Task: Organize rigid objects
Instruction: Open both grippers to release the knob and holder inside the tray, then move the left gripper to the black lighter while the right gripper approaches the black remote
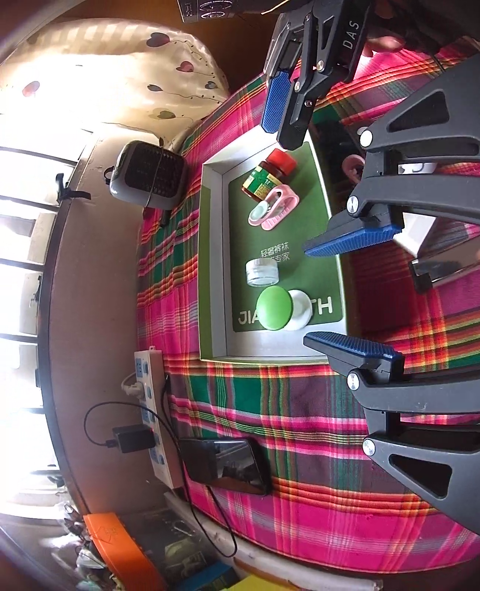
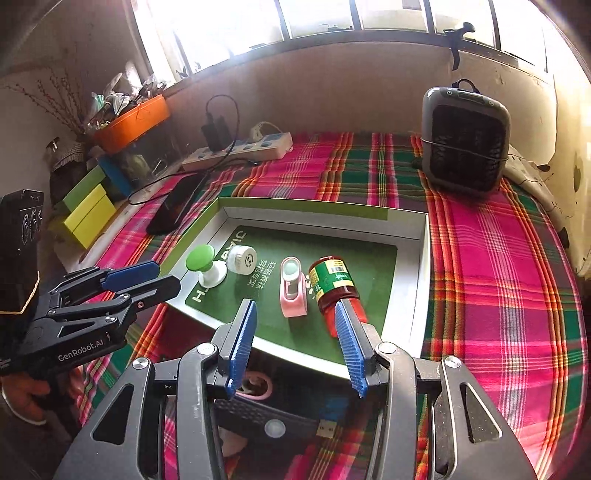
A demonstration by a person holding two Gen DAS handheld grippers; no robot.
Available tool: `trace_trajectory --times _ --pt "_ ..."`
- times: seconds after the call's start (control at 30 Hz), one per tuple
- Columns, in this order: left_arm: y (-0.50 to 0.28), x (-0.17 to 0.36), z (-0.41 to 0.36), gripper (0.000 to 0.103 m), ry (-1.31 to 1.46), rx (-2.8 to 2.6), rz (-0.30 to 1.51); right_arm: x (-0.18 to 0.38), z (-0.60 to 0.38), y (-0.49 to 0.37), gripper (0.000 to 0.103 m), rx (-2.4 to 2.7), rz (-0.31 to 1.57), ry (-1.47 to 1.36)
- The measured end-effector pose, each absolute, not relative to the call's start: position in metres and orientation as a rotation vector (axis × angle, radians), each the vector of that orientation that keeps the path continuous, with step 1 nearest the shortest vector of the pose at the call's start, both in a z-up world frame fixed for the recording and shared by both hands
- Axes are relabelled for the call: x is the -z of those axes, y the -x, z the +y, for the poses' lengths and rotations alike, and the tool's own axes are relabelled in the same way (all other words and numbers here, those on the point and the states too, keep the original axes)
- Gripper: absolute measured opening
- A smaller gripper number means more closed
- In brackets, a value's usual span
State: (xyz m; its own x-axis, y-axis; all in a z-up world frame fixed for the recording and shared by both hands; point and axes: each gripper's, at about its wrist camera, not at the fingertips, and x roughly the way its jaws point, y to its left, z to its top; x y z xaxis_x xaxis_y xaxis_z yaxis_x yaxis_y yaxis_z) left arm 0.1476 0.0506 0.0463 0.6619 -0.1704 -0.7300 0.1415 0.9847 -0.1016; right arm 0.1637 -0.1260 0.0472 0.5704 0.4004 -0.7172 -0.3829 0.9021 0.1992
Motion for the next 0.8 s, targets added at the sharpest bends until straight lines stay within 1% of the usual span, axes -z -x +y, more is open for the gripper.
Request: trace_trajectory --times 0.47,0.8 --pt "-0.094 -0.021 0.051 0.042 0.055 0.183 0.896 -0.027 -0.150 -0.126 0.045 -0.564 0.865 0.007" --pt "-0.073 -0.007 0.038 0.042 0.042 0.214 0.947 -0.014 -0.148 -0.135 0.045 -0.685 0.894 -0.074"
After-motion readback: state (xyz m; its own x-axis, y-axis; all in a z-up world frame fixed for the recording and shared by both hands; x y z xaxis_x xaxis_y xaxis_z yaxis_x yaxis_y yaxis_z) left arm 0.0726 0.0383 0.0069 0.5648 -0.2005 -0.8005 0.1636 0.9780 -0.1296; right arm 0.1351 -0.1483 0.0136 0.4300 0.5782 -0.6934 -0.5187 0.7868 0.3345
